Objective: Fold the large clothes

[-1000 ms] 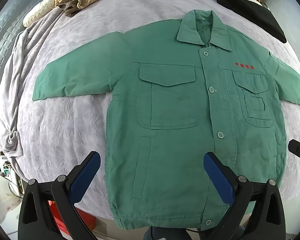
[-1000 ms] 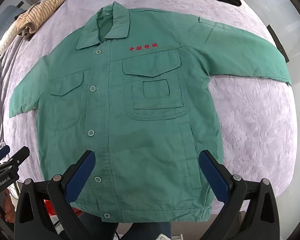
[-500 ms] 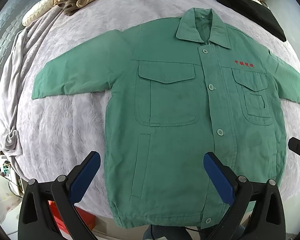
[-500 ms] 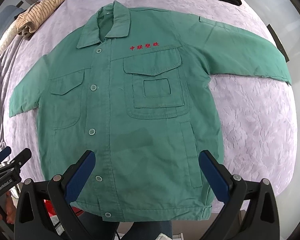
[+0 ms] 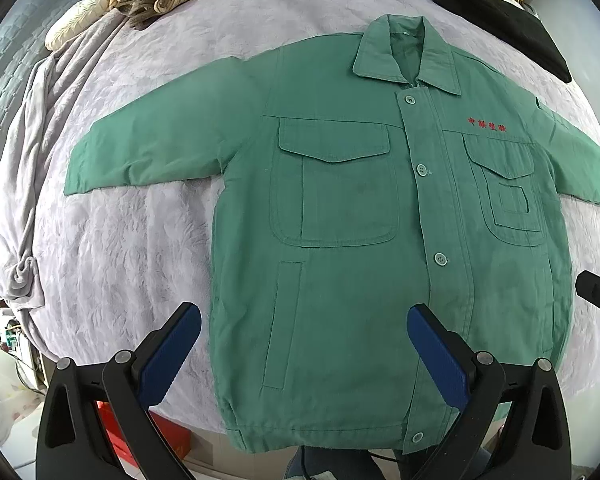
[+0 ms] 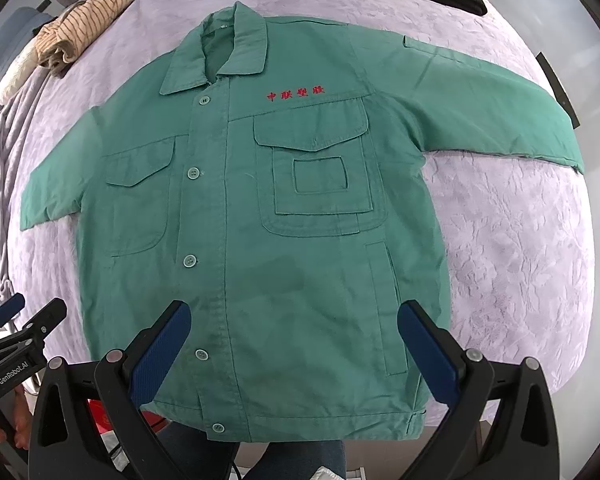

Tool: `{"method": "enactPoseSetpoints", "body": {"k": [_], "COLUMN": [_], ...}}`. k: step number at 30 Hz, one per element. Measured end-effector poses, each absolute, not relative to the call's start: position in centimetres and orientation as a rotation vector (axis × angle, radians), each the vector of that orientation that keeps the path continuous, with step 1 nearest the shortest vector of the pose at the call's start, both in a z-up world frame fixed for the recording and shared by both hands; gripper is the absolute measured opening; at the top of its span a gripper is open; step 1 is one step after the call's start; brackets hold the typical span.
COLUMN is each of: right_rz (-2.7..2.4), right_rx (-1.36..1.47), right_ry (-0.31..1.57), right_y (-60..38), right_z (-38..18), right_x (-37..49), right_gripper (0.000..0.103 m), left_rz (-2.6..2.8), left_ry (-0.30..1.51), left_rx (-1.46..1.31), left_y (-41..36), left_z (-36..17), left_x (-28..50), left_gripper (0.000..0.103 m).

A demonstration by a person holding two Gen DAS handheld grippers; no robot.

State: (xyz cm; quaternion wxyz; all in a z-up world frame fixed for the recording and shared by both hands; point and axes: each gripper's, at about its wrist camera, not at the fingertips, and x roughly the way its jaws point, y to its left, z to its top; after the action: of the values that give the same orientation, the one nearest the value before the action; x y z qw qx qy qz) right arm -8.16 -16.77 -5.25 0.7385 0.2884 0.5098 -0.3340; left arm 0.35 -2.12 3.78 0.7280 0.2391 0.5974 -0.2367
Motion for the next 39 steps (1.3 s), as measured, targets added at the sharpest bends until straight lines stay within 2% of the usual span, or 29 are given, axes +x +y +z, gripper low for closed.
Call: {"method": "enactPoseSetpoints", "body": {"k": [39], "right_rz": [-0.731], "right_rx": [0.629], "right_ry": [1.122], "right_y": [-16.70], "right_z": [-5.22], "right_x": [-7.80], "right_gripper": [0.103], "left_rz": [-0.513], "left_ry": [1.336], "left_rx": [0.526], "left_y": [-1.95], "left_z": [3.59], "left_x": [0.29], "left_gripper": [0.103]}}
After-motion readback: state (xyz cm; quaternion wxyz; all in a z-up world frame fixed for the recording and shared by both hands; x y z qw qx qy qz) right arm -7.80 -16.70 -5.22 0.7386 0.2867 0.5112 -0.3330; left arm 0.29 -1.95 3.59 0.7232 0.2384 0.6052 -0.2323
